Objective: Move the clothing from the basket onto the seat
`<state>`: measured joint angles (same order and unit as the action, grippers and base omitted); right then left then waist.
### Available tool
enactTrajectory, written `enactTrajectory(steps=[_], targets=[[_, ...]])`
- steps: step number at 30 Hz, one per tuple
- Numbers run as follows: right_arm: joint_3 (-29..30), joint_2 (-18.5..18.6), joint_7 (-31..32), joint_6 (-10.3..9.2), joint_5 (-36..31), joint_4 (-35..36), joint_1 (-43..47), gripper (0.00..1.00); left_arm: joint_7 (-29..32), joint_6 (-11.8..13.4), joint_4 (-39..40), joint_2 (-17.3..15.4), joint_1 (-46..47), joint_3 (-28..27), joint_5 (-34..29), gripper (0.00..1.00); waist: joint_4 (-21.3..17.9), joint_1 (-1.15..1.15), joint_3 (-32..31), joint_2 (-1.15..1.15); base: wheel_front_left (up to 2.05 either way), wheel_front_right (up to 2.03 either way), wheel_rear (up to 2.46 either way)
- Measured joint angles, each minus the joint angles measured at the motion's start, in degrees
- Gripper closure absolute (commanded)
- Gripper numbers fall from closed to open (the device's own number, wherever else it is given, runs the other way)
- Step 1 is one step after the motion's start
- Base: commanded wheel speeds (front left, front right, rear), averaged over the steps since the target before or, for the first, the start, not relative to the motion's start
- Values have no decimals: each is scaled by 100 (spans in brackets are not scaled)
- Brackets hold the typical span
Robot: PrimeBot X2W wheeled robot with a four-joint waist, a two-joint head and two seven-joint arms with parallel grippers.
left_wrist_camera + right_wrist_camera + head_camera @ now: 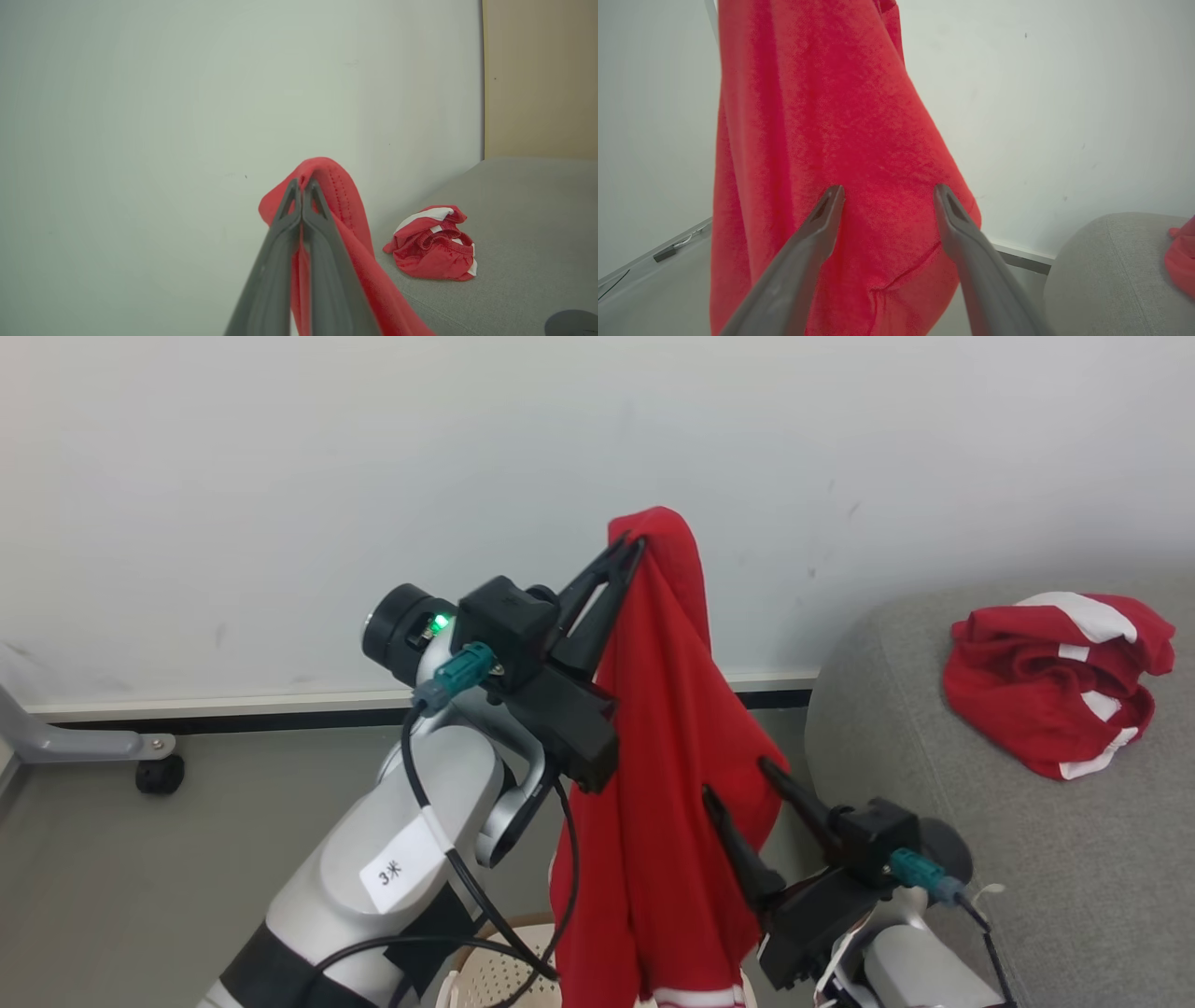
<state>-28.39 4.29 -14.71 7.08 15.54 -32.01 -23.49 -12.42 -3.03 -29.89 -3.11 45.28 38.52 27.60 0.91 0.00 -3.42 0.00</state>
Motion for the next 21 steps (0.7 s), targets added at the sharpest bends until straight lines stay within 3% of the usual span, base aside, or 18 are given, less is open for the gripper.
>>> enactTrajectory(steps=[21], targets=[[-1436, -41, 0, 5, 497, -533, -452, 0, 409, 115, 636, 44, -94, 324, 5, 100, 326, 0, -60, 1, 0, 0, 0]])
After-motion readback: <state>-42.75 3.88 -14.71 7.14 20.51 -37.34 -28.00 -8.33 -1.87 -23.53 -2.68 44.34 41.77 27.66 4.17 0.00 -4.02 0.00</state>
